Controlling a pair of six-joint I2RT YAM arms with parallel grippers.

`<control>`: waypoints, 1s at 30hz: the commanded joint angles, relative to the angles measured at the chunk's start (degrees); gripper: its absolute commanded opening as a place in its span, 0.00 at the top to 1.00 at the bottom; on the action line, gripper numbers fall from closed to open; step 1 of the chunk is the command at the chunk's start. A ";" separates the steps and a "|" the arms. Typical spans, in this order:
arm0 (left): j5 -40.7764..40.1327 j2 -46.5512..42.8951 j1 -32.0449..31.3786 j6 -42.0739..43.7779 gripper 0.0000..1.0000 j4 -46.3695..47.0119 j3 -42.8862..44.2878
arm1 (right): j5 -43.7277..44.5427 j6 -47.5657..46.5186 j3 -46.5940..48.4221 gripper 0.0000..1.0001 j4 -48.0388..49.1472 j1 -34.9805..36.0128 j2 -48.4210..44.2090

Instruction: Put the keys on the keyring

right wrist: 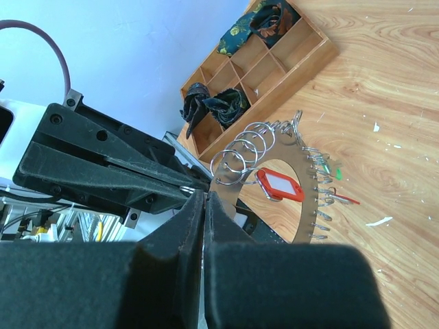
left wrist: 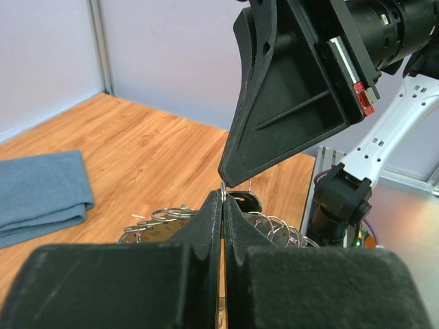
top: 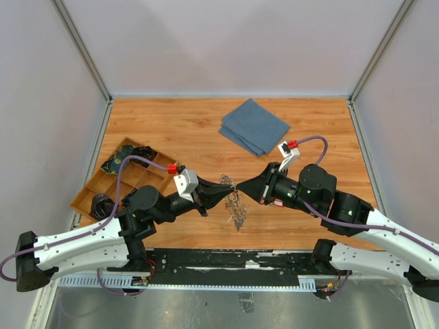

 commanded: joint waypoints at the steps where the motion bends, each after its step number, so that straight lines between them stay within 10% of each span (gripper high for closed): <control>1: -0.91 -1.88 0.43 -0.01 0.99 4.83 0.36 | 1.09 1.77 -1.42 0.99 0.47 -0.74 -1.04; 19: -0.55 -2.44 0.40 0.15 0.99 5.88 0.18 | -0.73 3.88 -5.52 0.97 -0.11 -0.76 0.23; 30: 0.26 -2.77 0.43 -0.25 0.99 5.97 0.18 | 1.54 -6.74 -3.90 0.77 2.89 -0.82 -3.18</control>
